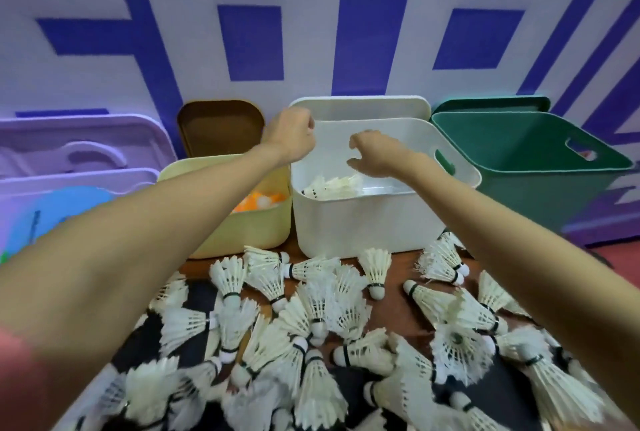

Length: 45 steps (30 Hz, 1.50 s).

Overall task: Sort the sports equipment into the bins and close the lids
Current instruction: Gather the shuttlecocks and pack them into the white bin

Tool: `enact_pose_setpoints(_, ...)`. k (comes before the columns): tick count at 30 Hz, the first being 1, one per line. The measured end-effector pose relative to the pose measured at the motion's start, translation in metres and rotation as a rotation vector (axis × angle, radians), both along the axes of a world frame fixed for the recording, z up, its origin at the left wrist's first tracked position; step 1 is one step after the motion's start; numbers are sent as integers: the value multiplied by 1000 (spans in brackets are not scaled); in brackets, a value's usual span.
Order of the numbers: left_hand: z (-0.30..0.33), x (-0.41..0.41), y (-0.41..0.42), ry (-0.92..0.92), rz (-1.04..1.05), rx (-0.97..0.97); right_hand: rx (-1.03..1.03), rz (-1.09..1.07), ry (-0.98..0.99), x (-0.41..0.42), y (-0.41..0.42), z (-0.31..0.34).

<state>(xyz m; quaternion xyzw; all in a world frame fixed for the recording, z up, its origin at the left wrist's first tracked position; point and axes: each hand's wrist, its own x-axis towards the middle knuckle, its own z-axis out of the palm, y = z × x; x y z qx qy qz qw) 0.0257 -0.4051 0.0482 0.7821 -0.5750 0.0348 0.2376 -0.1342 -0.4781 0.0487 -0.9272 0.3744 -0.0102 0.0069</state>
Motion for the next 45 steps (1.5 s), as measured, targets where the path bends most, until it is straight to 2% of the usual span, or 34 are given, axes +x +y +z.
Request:
enact_pose_setpoints(5, 8, 5, 85, 49, 43, -142, -75, 127, -349, -17, 85, 2)
enact_pose_setpoints(8, -3, 9, 136, 105, 70, -132, -96, 253, -452, -23, 140, -8)
enact_pose_setpoints(13, -34, 15, 211, 147, 58, -40, 19, 345, -437, -20, 206, -39)
enact_pose_setpoints(19, -72, 10, 268, 176, 56, 108, 162, 348, -314, -5, 250, -80)
enact_pose_setpoints(24, -102, 9, 283, 88, 19, 279, 95, 243, -160, 12, 268, -111)
enact_pose_setpoints(30, -120, 24, 290, -22, 25, 380, 160, 131, -185, 20, 268, -125)
enact_pose_setpoints(38, -122, 20, 277, -217, 7, 450, 241, 98, -366, 20, 270, -118)
enact_pose_setpoints(43, -122, 19, 269, -313, -13, 556, 197, 61, -545, 5, 273, -114)
enact_pose_setpoints(45, -120, 18, 269, -323, -25, 539, 210, 43, -627, -4, 273, -113)
